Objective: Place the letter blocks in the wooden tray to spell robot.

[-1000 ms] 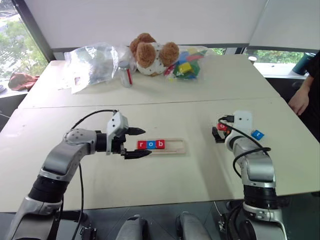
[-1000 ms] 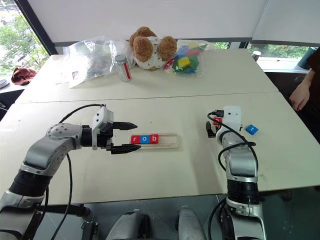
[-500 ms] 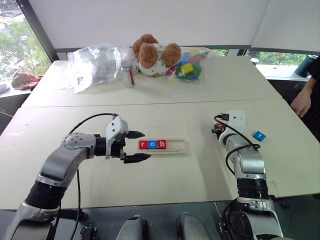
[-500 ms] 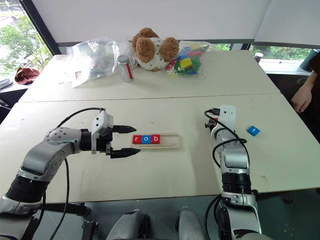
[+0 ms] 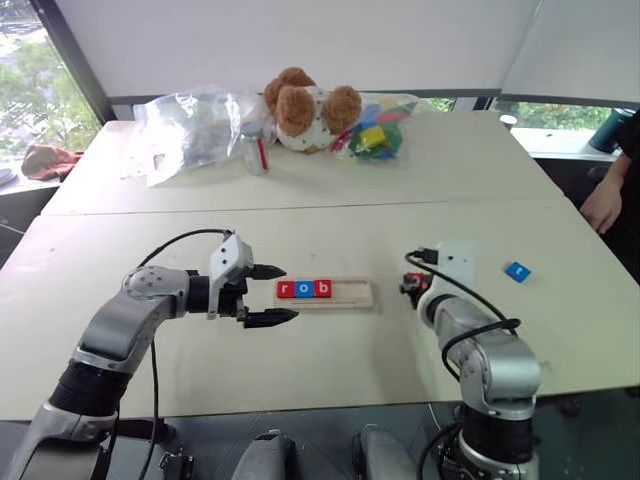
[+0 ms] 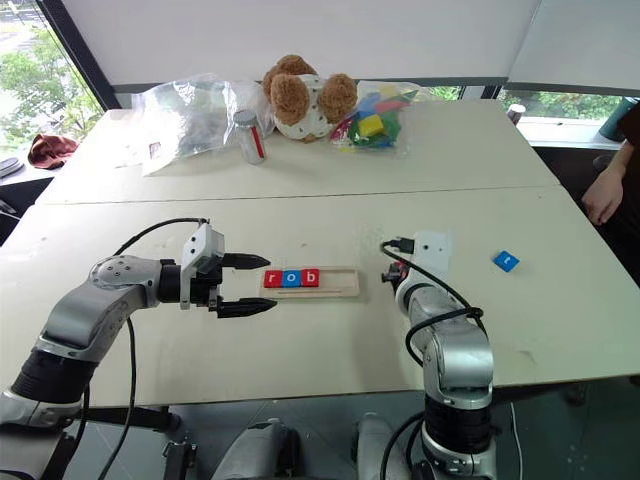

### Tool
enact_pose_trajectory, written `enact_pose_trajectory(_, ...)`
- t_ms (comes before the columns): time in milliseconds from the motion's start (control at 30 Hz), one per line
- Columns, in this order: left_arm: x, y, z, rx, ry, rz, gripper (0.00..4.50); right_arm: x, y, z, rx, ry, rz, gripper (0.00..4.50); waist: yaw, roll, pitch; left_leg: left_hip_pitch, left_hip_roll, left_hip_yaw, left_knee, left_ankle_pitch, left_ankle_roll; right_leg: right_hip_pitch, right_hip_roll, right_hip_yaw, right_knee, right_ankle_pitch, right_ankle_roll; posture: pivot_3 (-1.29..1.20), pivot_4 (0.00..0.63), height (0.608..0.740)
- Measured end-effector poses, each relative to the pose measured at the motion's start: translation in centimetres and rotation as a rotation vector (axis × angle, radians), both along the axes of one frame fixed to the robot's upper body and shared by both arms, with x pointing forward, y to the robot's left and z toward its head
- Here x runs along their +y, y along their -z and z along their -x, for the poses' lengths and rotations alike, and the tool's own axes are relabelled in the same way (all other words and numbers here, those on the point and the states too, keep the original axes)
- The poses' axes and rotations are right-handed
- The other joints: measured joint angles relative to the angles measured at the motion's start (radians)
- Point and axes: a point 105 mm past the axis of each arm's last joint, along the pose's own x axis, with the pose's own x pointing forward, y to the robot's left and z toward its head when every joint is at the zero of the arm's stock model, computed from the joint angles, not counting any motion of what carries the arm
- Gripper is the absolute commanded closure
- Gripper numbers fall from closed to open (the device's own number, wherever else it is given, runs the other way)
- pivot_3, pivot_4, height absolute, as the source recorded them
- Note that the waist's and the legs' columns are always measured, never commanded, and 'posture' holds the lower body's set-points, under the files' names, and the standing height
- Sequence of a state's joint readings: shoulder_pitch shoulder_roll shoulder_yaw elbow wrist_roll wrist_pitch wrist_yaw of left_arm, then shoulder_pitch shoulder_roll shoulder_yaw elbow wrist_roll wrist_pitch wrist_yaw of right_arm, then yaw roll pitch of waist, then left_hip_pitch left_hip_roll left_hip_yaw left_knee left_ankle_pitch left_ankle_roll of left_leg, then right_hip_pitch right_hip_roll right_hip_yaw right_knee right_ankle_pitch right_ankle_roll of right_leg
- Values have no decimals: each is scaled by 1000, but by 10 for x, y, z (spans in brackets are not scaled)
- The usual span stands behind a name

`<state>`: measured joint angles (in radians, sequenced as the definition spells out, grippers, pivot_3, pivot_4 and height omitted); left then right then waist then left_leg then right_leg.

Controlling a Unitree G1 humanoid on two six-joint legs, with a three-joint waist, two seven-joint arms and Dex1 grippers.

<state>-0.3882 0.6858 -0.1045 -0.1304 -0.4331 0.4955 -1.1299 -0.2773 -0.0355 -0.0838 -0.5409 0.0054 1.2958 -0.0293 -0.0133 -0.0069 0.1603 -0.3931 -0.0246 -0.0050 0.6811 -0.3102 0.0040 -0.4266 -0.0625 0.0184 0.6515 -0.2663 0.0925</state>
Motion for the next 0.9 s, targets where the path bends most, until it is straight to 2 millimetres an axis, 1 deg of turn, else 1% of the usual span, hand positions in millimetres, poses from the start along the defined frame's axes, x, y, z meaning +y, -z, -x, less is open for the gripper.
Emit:
enact_pose_trajectory(33,0,1,-1,1,0,-2,0,0,1,0,4,1,-2,3324,-1,0,0,0,0,0,0,0,0,0,0,0,0,0,0,0,150,740)
enact_pose_trajectory(67,0,1,-2,0,1,-5,0,-1,1,0,5,5,-2,2278,-1,0,0,0,0,0,0,0,0,0,0,0,0,0,0,0,150,740)
enact_pose_trajectory(100,0,0,-1,-2,5,-5,0,-2,2,0,10,10,-3,1867,-1,0,0,0,0,0,0,0,0,0,0,0,0,0,0,0,150,740)
enact_pose_trajectory(167,0,0,-1,-2,8,-4,0,-5,2,0,9,18,2,885,-2,0,0,0,0,0,0,0,0,0,0,0,0,0,0,0,150,740)
enact_pose_trajectory(200,0,1,-1,1,9,-3,0,-7,2,0,8,21,6,295,-3,0,0,0,0,0,0,0,0,0,0,0,0,0,0,0,150,740)
enact_pose_trajectory(233,0,1,-1,2,9,-3,0,-9,1,0,6,20,13,39,-3,0,0,0,0,0,0,0,0,0,0,0,0,0,0,0,150,740)
enact_pose_trajectory(333,0,1,-1,4,14,-3,0,-10,-1,-1,2,-8,19,39,-6,0,0,0,0,0,0,0,0,0,1,0,0,0,0,0,150,740)
enact_pose_trajectory(367,1,2,-1,7,14,-5,0,-8,-7,-3,-14,-57,22,39,-6,0,0,0,0,0,0,0,0,0,1,0,0,0,0,0,150,740)
enact_pose_trajectory(400,3,2,-1,11,14,-9,0,-6,-17,-7,-47,-130,23,39,-7,1,1,0,0,0,0,0,0,0,1,0,0,0,0,0,150,740)
enact_pose_trajectory(467,8,2,-2,19,15,-24,0,-3,-51,-16,-162,-311,66,39,-6,1,1,0,0,1,0,0,1,1,1,-1,0,0,0,0,150,740)
enact_pose_trajectory(500,10,-1,-3,15,22,-29,0,-2,-66,-16,-218,-428,101,39,-2,0,1,1,0,-1,1,-1,1,2,1,-3,-2,0,0,0,150,740)
enact_pose_trajectory(533,11,-4,-3,10,33,-36,0,-2,-73,-15,-239,-553,140,39,3,0,1,1,0,-2,0,-1,2,3,2,-4,-3,0,0,0,150,740)
enact_pose_trajectory(567,13,-8,-3,4,46,-50,0,-5,-74,-11,-229,-707,183,39,6,0,1,1,0,-2,0,-1,3,5,2,-5,-5,0,1,0,150,740)
enact_pose_trajectory(600,16,-10,-3,0,51,-62,0,-10,-70,-8,-208,-807,200,39,5,-1,1,1,0,-2,0,-2,4,6,2,-5,-6,0,1,0,150,740)
enact_pose_trajectory(733,16,-16,-4,-11,74,-71,0,-40,-43,2,-57,-1169,248,39,-6,-1,2,2,-1,3,2,-3,6,7,1,-2,-6,0,1,0,150,740)
enact_pose_trajectory(800,15,-18,-4,-20,78,-69,0,-50,-38,-1,-16,-1250,269,39,-11,-1,2,3,0,4,2,-3,6,6,1,-1,-5,0,1,0,150,740)
enact_pose_trajectory(900,14,-17,-2,-23,74,-70,0,-59,-37,-13,12,-1347,310,39,-13,-1,2,3,2,3,2,-3,5,5,1,-1,-3,0,1,0,150,740)
